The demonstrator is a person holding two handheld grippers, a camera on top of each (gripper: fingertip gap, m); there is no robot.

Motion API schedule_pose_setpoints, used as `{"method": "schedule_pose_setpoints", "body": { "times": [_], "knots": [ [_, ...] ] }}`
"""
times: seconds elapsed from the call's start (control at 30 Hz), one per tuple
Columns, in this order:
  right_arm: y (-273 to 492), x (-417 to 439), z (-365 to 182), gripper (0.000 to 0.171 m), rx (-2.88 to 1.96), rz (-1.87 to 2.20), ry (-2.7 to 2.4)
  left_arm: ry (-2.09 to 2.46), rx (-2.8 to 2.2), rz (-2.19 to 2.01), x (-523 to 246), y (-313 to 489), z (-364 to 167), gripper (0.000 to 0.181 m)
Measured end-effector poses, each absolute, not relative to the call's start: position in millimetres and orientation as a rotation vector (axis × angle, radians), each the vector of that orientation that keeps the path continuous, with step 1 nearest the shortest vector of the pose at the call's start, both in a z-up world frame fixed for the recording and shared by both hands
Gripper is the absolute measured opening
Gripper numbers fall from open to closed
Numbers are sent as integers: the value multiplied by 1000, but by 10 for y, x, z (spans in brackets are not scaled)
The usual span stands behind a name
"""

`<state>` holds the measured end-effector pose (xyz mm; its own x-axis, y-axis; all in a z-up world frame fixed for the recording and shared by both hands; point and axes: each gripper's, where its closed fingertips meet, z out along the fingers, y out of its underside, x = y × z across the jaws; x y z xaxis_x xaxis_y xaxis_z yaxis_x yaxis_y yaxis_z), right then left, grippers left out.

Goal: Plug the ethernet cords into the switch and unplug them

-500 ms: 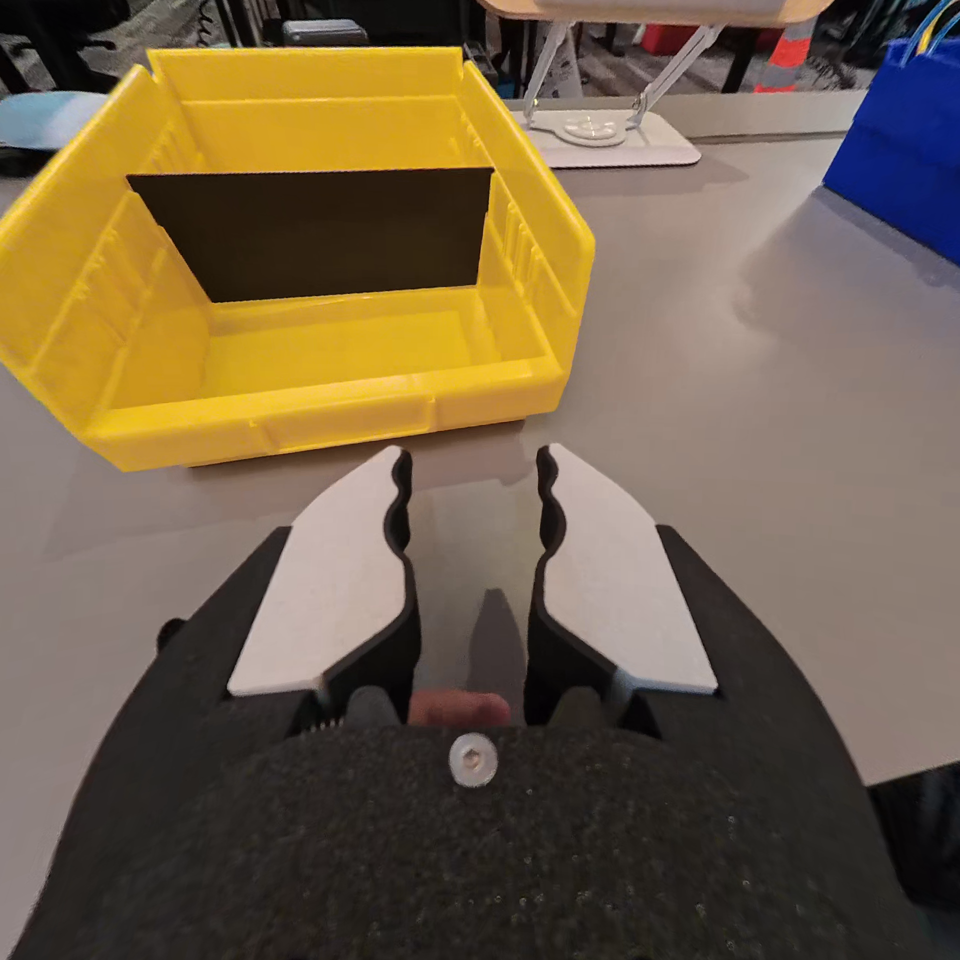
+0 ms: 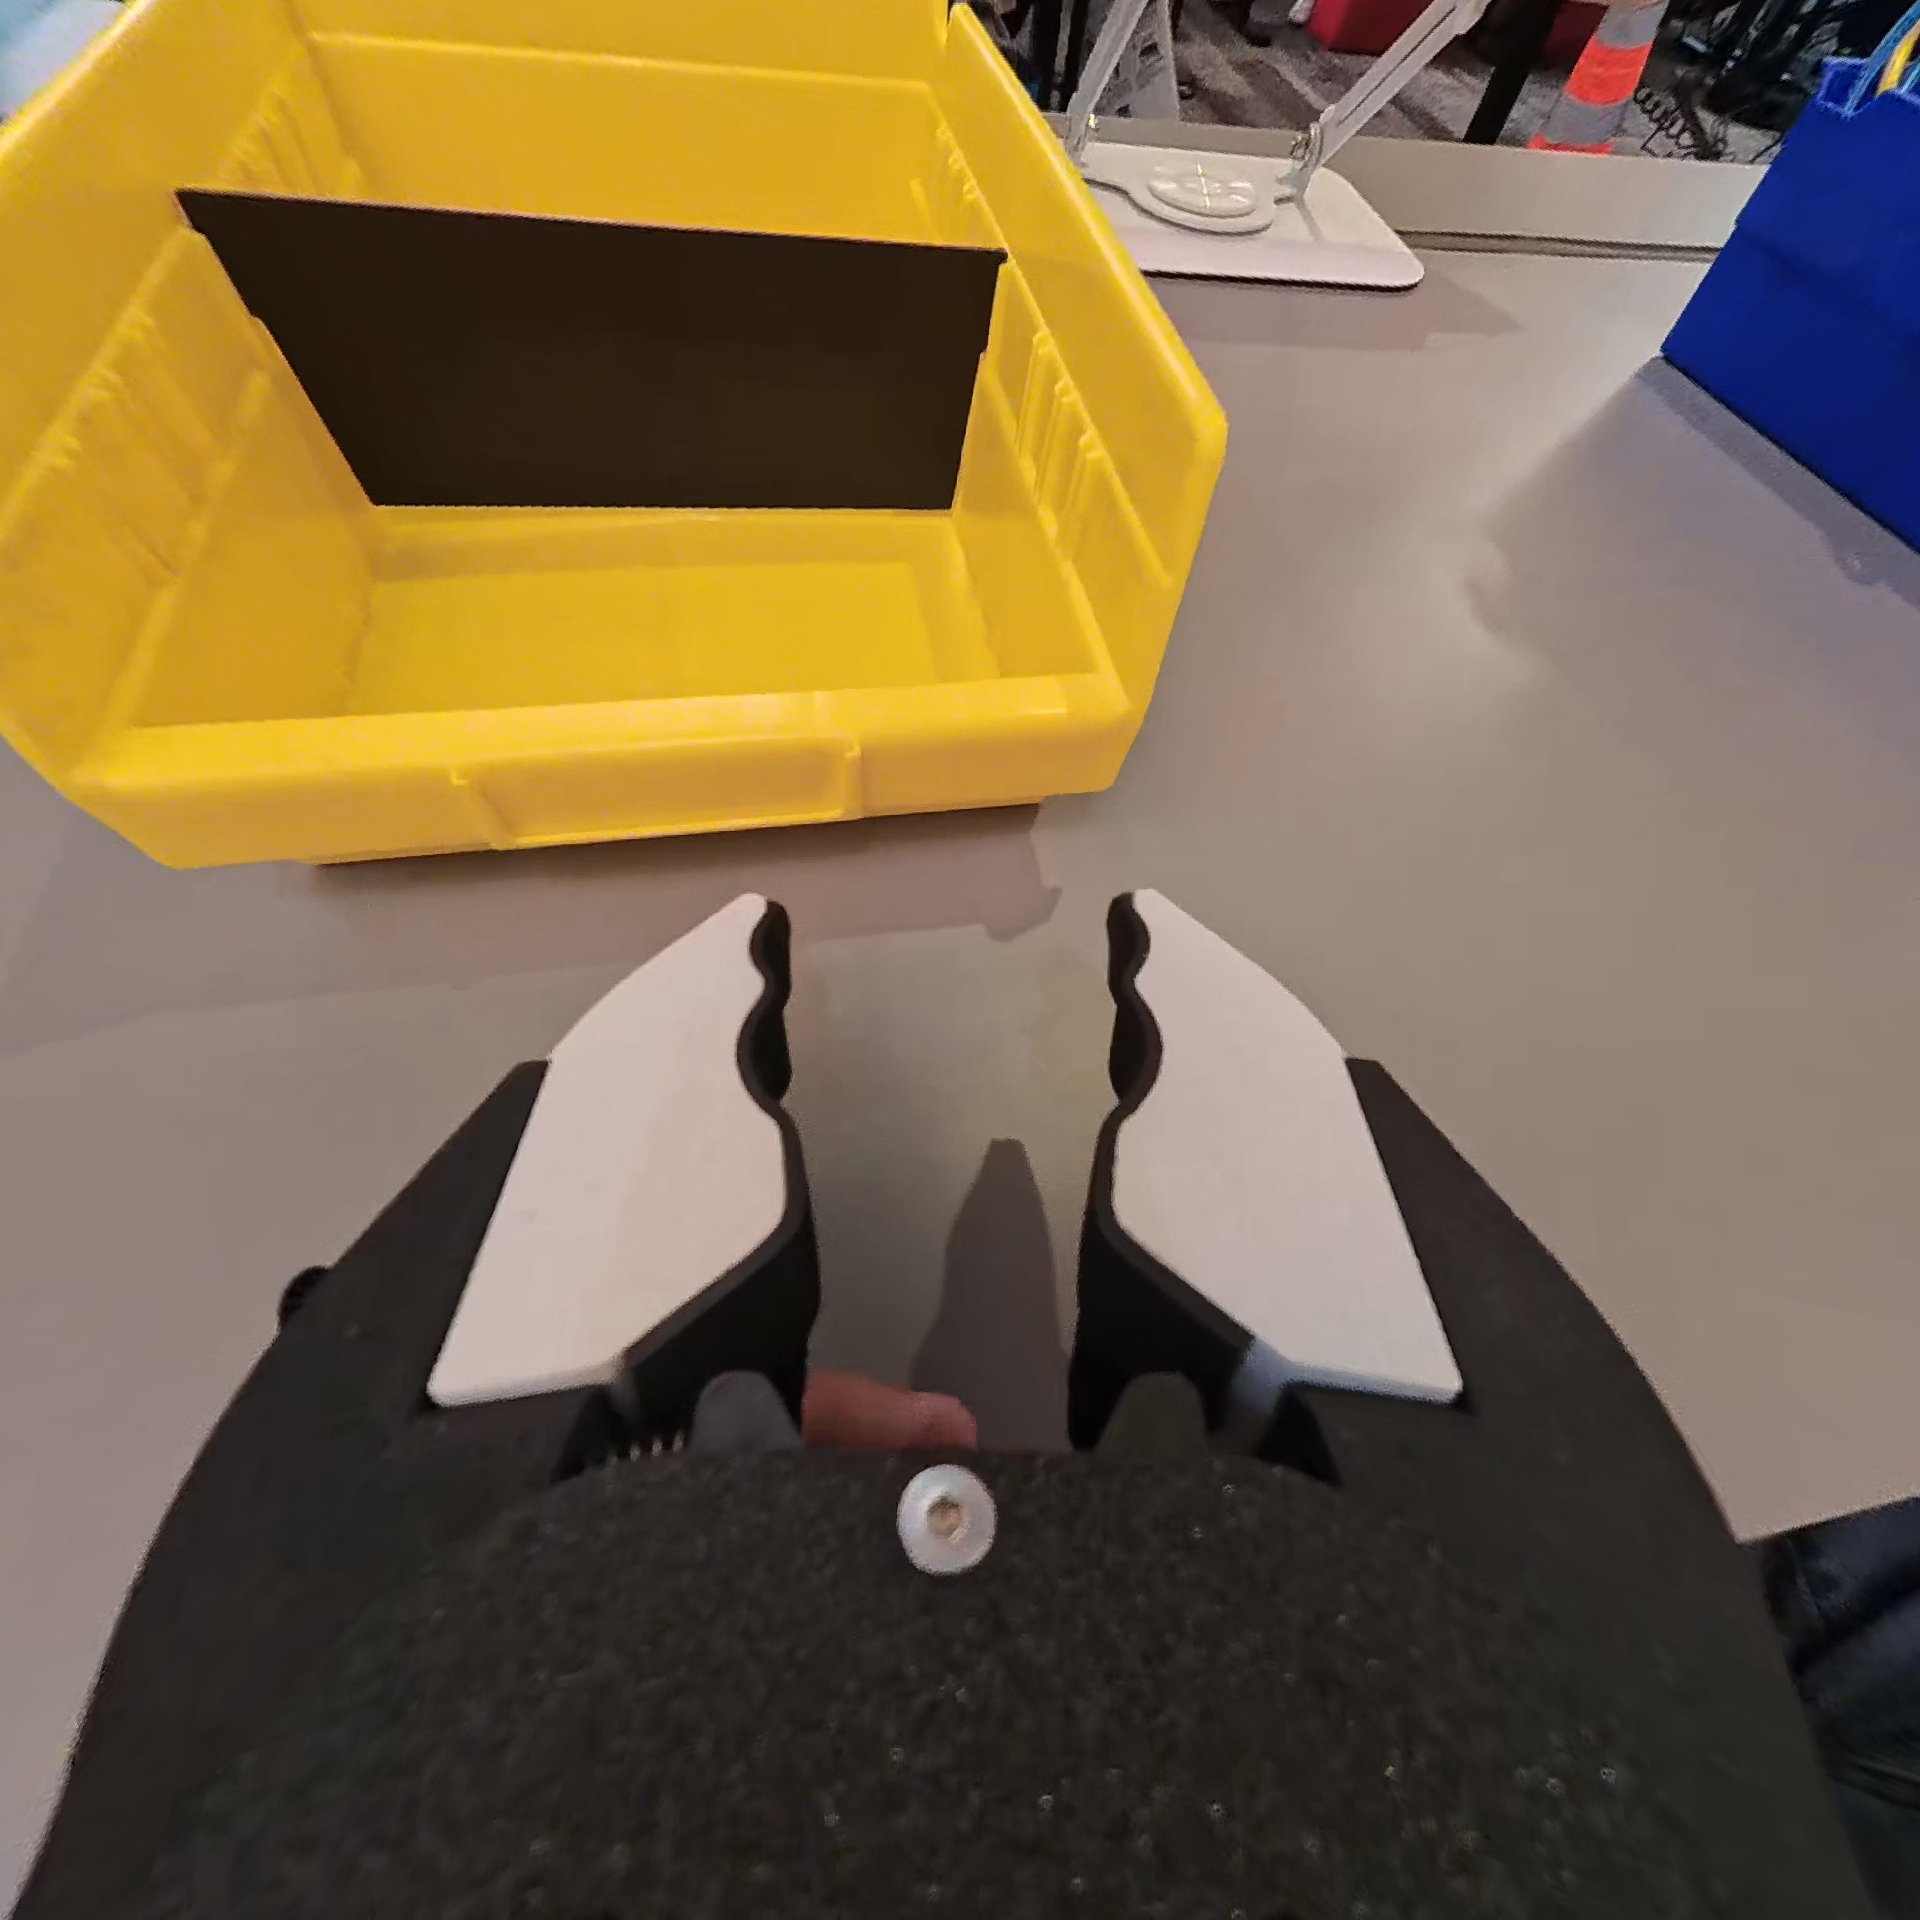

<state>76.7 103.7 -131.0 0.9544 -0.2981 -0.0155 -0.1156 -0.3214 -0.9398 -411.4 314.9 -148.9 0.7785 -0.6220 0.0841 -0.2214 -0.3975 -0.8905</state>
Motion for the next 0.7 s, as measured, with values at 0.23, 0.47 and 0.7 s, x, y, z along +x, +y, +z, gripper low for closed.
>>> {"method": "schedule_pose_setpoints", "body": {
  "times": [0.23, 0.47, 0.7],
  "knots": [
    [1043, 783, -1327, 54, -1906, -192, 300, 639, -2006, -554, -4062, 3121, -1532, 55],
    [1054, 785, -1331, 54, -1906, -203, 293, 646, -1990, -496, -4100, 3139, -1521, 54],
    [1252, 252, -1215, 56, -1901, -100, 130, 717, -1974, -443, -3987, 3062, -1535, 55]
  ]
}}
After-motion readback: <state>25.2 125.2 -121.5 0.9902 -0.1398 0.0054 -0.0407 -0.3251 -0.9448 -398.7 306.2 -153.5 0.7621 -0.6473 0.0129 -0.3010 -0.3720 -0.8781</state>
